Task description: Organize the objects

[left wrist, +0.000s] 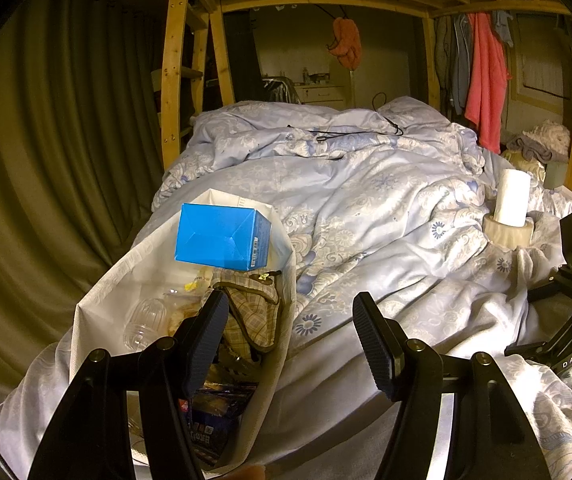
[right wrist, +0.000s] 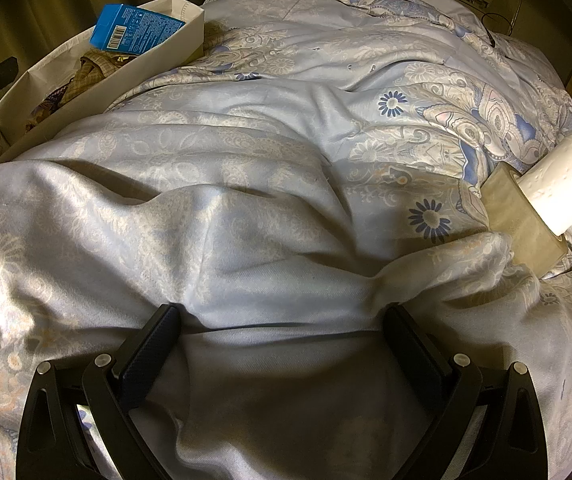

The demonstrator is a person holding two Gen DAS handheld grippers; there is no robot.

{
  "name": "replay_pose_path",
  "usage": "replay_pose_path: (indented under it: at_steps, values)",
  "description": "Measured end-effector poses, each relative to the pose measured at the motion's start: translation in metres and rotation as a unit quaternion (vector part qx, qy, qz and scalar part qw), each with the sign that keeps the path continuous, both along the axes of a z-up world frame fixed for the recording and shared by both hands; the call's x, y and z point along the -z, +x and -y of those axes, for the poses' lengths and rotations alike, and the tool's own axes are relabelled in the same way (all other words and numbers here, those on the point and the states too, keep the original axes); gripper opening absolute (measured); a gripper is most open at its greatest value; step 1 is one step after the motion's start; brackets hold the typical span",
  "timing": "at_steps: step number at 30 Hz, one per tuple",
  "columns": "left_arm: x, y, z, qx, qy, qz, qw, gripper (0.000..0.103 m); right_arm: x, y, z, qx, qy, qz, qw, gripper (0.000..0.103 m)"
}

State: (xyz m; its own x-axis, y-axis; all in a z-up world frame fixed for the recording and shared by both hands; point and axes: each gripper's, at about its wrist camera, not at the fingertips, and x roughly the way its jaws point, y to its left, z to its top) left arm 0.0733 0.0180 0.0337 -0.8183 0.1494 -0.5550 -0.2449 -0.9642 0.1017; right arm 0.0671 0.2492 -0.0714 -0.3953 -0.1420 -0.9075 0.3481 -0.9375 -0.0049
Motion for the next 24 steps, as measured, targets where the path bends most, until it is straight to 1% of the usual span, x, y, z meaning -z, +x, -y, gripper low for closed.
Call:
replay_pose_path:
  at_steps: [16,24]
  values:
    - [-0.005,0.002,0.002,-0.013,-0.007,-0.011,0.9998,0.064,0.0,0.0,0.0,0.001,0.0,0.0,1.0,0.103]
    - [-0.01,0.0,0.019,-0.037,0.021,-0.011,0.999,0.064,0.0,0.0,0.0,0.002,0.0,0.0,1.0,0.103]
